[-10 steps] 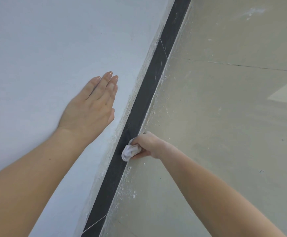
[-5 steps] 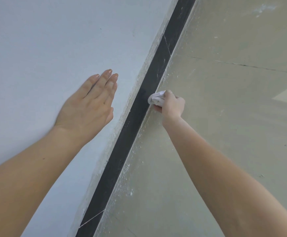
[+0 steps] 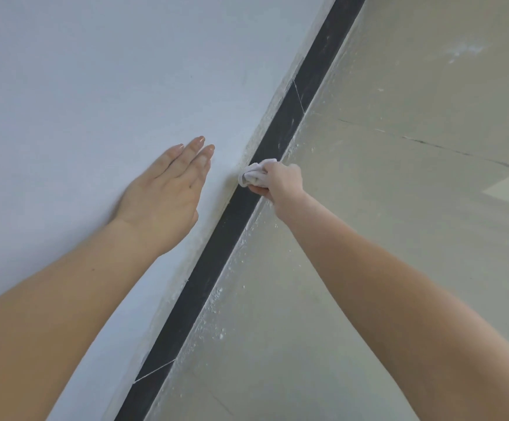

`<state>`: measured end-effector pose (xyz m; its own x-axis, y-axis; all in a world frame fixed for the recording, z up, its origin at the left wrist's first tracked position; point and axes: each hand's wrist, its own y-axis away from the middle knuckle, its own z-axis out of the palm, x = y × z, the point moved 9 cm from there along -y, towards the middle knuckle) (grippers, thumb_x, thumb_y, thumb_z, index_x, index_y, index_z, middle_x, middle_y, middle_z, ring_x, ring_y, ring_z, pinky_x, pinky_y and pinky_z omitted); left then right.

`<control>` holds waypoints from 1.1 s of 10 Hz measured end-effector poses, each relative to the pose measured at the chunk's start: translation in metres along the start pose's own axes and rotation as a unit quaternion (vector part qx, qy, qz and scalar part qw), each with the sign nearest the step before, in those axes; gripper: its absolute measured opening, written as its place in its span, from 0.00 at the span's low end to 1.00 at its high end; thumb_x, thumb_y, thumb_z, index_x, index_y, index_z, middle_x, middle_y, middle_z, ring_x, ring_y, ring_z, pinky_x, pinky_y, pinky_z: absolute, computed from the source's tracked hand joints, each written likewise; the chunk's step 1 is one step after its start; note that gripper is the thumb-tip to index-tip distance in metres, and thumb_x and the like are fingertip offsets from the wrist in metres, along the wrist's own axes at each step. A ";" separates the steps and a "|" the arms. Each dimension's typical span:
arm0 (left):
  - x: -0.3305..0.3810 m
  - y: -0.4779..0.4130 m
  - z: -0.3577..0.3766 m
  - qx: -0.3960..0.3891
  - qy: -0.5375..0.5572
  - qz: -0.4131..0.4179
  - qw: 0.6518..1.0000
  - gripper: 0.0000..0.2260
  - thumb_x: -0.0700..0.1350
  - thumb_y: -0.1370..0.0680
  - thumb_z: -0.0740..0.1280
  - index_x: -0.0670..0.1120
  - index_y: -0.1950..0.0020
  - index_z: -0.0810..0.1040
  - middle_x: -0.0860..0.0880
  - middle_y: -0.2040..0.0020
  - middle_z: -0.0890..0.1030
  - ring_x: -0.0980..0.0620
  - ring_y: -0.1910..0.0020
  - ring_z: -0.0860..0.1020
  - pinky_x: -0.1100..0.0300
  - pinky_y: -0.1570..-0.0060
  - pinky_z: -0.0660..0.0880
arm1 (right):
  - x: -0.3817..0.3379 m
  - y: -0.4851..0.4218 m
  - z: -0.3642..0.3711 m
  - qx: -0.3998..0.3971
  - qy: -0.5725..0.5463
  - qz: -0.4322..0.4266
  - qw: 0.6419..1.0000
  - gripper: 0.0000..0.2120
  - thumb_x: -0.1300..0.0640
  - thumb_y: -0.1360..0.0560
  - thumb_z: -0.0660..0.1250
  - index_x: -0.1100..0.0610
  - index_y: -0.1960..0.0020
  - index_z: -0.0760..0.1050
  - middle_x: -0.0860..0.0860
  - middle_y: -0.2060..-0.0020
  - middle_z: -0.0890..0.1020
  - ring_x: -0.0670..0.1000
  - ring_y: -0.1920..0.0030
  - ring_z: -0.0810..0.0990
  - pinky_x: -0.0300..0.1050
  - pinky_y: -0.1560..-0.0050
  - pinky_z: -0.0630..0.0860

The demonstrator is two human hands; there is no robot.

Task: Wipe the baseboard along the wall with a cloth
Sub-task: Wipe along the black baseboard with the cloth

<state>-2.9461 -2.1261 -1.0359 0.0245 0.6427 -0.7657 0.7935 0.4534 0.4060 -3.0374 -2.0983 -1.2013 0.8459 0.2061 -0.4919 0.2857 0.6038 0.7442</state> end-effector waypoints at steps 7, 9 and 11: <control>-0.029 -0.072 -0.074 -0.042 0.131 -0.015 0.990 0.28 0.49 0.19 0.48 0.42 0.22 0.43 0.46 0.22 0.39 0.46 0.25 0.36 0.49 0.29 0.32 | -0.083 0.015 -0.076 0.035 0.289 0.055 0.955 0.07 0.62 0.26 0.59 0.62 0.52 0.74 0.57 0.63 0.79 0.54 0.70 0.77 0.45 0.62 0.79; -0.025 -0.105 -0.059 -0.004 0.109 -0.023 0.994 0.29 0.47 0.20 0.46 0.39 0.23 0.40 0.43 0.23 0.38 0.44 0.25 0.36 0.46 0.35 0.25 | -0.070 -0.017 -0.049 0.002 0.353 0.072 0.933 0.03 0.61 0.24 0.61 0.61 0.52 0.71 0.57 0.55 0.76 0.55 0.61 0.77 0.49 0.52 0.80; -0.019 -0.115 -0.055 0.034 0.054 0.013 0.998 0.27 0.44 0.20 0.43 0.35 0.25 0.37 0.39 0.23 0.38 0.41 0.25 0.38 0.44 0.32 0.31 | -0.027 -0.024 -0.029 -0.070 0.391 0.138 0.907 0.03 0.63 0.21 0.57 0.60 0.48 0.68 0.57 0.50 0.74 0.51 0.63 0.75 0.45 0.60 0.79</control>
<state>-3.0713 -2.1565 -1.0402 -0.0174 0.7176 -0.6962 0.8335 0.3951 0.3863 -3.0795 -2.0959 -1.2186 0.2832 0.8147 -0.5059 0.0057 0.5261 0.8504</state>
